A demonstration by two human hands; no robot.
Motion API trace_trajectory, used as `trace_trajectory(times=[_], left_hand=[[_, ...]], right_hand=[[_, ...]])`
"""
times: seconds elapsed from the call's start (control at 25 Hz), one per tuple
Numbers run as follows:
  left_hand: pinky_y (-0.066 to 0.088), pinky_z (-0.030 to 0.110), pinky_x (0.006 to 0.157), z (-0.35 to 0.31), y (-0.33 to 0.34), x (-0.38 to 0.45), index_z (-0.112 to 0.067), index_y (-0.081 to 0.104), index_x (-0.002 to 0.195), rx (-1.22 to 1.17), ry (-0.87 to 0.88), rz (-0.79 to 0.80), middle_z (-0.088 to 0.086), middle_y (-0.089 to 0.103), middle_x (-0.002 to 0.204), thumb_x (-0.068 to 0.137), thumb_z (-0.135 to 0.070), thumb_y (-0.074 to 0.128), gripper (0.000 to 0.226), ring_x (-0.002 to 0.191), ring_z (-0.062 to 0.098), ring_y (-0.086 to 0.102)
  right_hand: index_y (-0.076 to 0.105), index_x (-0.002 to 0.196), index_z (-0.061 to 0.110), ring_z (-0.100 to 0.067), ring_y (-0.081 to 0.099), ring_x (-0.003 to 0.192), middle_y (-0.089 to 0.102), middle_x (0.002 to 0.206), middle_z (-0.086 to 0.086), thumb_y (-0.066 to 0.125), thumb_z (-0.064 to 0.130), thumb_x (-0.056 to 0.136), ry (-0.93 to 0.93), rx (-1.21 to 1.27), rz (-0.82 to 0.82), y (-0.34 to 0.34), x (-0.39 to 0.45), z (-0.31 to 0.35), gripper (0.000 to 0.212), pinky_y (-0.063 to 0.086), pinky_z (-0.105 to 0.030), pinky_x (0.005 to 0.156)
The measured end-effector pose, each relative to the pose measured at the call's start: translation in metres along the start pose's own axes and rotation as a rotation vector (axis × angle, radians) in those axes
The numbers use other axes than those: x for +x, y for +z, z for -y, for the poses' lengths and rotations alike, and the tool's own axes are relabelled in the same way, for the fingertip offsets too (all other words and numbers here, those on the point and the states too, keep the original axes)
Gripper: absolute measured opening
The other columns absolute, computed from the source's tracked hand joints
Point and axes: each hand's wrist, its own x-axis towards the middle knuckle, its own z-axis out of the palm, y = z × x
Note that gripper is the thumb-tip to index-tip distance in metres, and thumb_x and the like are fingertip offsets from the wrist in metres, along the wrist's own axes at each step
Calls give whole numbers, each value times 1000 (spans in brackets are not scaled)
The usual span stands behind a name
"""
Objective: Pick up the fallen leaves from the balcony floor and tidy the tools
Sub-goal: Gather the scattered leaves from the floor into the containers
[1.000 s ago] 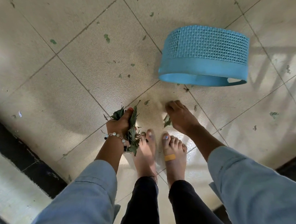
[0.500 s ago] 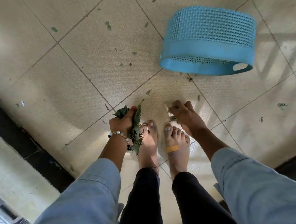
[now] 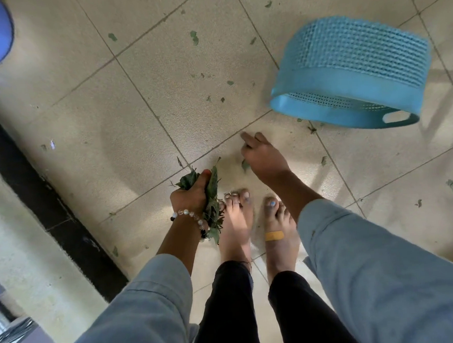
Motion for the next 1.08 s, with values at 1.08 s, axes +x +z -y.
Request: trace_trajectory(times=[1.08], left_hand=[[42, 18, 51, -316, -242, -314, -14, 54, 57, -738, 186, -68, -3, 52, 50, 88, -20, 64, 33, 51, 17, 53]], right_hand=[[70, 83, 14, -24, 66, 96, 68, 100, -13, 72, 35, 73, 324, 1467, 1, -514, 78, 356, 23, 52, -40, 92]])
